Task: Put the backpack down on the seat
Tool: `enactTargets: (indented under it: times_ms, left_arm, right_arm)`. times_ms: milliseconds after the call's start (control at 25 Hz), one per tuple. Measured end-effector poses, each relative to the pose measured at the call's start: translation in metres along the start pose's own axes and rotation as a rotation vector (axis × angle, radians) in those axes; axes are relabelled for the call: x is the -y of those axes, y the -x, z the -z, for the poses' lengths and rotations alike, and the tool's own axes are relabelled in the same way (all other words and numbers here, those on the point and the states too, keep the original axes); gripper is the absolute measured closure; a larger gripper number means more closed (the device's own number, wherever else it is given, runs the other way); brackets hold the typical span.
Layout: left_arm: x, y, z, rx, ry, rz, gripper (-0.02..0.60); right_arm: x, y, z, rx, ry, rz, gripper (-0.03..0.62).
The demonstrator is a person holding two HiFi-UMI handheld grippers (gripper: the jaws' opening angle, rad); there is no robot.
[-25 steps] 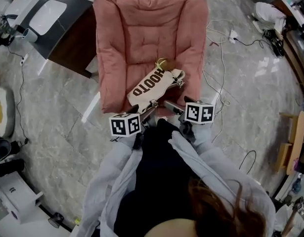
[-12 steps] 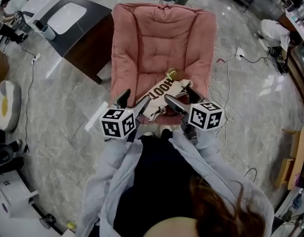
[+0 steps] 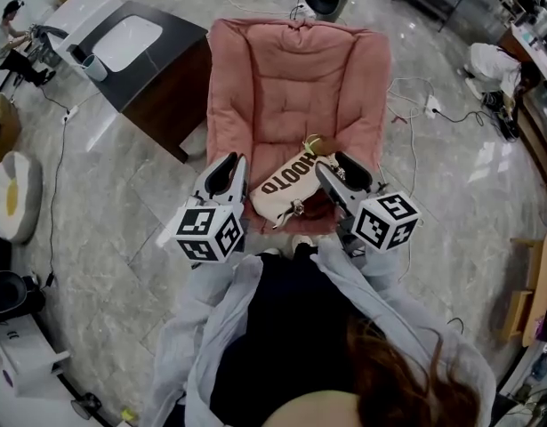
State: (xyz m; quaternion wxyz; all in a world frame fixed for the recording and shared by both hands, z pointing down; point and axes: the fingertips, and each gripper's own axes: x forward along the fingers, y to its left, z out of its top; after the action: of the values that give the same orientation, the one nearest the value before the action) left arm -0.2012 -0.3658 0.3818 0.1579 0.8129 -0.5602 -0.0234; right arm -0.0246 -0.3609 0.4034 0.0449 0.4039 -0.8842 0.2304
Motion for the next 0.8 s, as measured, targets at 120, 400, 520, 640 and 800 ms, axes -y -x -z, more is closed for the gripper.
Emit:
enactTargets:
  times_ms: [120,400,520,640,800]
  left_arm:
    - [-0.005,0.004,-0.011,0.07,0.021,-0.016,0.554]
    - [-0.007,0.007,-0.009,0.088,0.056,0.018,0.566]
    - [-0.008,0.006,-0.005,0.082,0.046,0.021,0.566]
    - [-0.008,0.004,-0.002,0.068,0.036,0.022,0.566]
    - [-0.008,0.003,0.001,0.06,0.037,0.027,0.566]
  right_arm:
    - [0.004,0.004,-0.008,0.058,-0.022,0.021,0.547]
    - [0.01,0.01,-0.01,0.076,0.071,0.049,0.586]
    - [0.021,0.011,-0.007,0.067,0.101,0.083,0.586]
    - [0.028,0.013,-0.008,0.081,0.075,0.099,0.586]
    - [0.03,0.015,-0.007,0.074,0.091,0.119,0.586]
